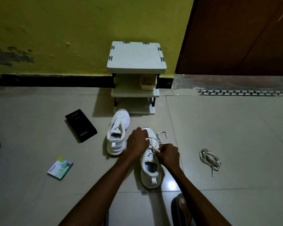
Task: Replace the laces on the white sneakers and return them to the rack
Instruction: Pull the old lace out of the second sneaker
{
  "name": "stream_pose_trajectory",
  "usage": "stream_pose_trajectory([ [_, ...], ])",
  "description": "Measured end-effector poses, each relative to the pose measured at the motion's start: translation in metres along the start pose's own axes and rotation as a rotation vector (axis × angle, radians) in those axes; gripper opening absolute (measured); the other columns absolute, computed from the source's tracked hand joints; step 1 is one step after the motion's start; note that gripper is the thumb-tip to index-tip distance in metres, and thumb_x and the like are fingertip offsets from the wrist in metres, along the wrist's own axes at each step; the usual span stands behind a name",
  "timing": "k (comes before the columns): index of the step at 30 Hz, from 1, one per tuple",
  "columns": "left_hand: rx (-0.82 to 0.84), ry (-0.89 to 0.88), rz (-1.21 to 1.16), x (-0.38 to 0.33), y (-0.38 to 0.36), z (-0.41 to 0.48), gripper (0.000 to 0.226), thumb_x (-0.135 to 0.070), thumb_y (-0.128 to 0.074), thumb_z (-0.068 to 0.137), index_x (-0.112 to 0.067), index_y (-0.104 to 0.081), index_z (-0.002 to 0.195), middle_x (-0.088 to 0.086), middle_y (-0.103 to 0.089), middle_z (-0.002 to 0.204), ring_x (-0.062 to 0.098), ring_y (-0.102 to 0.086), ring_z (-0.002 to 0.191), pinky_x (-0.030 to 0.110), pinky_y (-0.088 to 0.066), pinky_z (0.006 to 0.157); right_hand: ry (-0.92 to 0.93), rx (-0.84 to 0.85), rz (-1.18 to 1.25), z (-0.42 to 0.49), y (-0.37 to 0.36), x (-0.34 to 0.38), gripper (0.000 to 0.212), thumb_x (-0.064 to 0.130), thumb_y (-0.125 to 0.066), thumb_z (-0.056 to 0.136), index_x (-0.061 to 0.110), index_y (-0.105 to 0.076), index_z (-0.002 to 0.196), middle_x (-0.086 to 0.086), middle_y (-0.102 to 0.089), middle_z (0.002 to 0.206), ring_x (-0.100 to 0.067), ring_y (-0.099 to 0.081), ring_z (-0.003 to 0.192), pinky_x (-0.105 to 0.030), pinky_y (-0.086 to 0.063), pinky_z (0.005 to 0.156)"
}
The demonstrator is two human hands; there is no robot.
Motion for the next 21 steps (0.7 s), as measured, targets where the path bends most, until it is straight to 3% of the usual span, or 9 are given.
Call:
stream_pose_trajectory([
  [3, 0.187, -0.088, 0.177, -0.009, -0.029, -0.016, 0.026, -0.021, -0.055, 0.092, -0.014, -0.061, 0.116, 0.01, -0.051, 0.128, 0.027, -0.054, 0.117, 0.037, -0.046, 0.09, 0.018, 0.001, 0.024, 0.001, 0.0, -0.001, 0.025, 0.029, -0.071, 0.072, 0.009, -0.064, 0.06, 0.003, -0.055, 0.05, -0.012, -0.052, 0.049, -0.02, -0.03, 0.045],
  [5, 0.137, -0.101, 0.199, -0.015, -0.034, -0.021, 0.024, -0.014, -0.049, 0.095, -0.011, -0.059, 0.117, 0.01, -0.047, 0.134, 0.027, -0.053, 0.118, 0.035, -0.045, 0.089, 0.022, -0.003, 0.036, -0.001, 0.001, -0.002, 0.023, 0.027, -0.071, 0.073, 0.009, -0.064, 0.06, 0.0, -0.059, 0.052, -0.016, -0.057, 0.052, -0.02, -0.034, 0.046],
  [10, 0.028, -0.056, 0.145, -0.014, -0.032, -0.016, 0.023, -0.013, -0.051, 0.091, -0.007, -0.062, 0.11, 0.009, -0.059, 0.119, 0.027, -0.056, 0.111, 0.033, -0.044, 0.087, 0.031, -0.043, 0.046, -0.011, -0.006, 0.001, 0.027, 0.034, -0.068, 0.081, 0.018, -0.055, 0.063, 0.007, -0.053, 0.055, -0.011, -0.055, 0.054, -0.017, -0.029, 0.046],
  [14, 0.131, 0.261, -0.124, 0.001, -0.033, -0.001, 0.031, -0.023, -0.053, 0.092, -0.002, -0.064, 0.113, 0.015, -0.063, 0.121, 0.032, -0.058, 0.115, 0.035, -0.046, 0.089, -0.033, 0.009, 0.198, -0.029, -0.032, -0.006, 0.017, 0.03, -0.067, 0.089, 0.026, -0.052, 0.096, 0.009, -0.06, 0.088, -0.016, -0.063, 0.086, -0.015, -0.039, 0.063],
  [16, 0.246, 0.337, -0.251, 0.008, -0.038, 0.003, 0.037, -0.03, -0.052, 0.094, -0.002, -0.065, 0.115, 0.016, -0.065, 0.122, 0.031, -0.06, 0.114, 0.032, -0.045, 0.09, -0.067, 0.078, 0.127, -0.033, -0.043, -0.006, 0.051, 0.032, -0.078, 0.078, 0.021, -0.048, 0.118, 0.0, -0.059, 0.108, -0.023, -0.061, 0.102, -0.027, -0.048, 0.077],
  [18, 0.321, 0.434, -0.406, 0.01, -0.042, 0.003, 0.036, -0.032, -0.057, 0.09, -0.004, -0.069, 0.11, 0.014, -0.069, 0.111, 0.028, -0.065, 0.105, 0.03, -0.049, 0.086, -0.061, 0.137, 0.083, -0.035, -0.044, -0.002, 0.076, 0.033, -0.083, 0.069, 0.015, -0.042, 0.13, -0.005, -0.055, 0.12, -0.028, -0.056, 0.111, -0.038, -0.05, 0.088],
  [21, 0.421, 0.608, -0.774, -0.005, -0.039, 0.008, 0.023, -0.025, -0.064, 0.083, -0.005, -0.061, 0.073, 0.013, -0.06, 0.07, 0.023, -0.059, 0.059, 0.026, -0.046, 0.058, -0.021, 0.189, -0.016, -0.036, -0.041, 0.004, 0.072, 0.029, -0.079, 0.072, 0.012, -0.039, 0.129, -0.008, -0.05, 0.126, -0.03, -0.052, 0.113, -0.039, -0.048, 0.089],
])
Point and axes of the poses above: each hand's wrist, its own z-axis towards the middle knuckle, its own y-axis out of the back of the hand, x = y × z, the point moved 4 cm from there along z, towards the middle knuckle
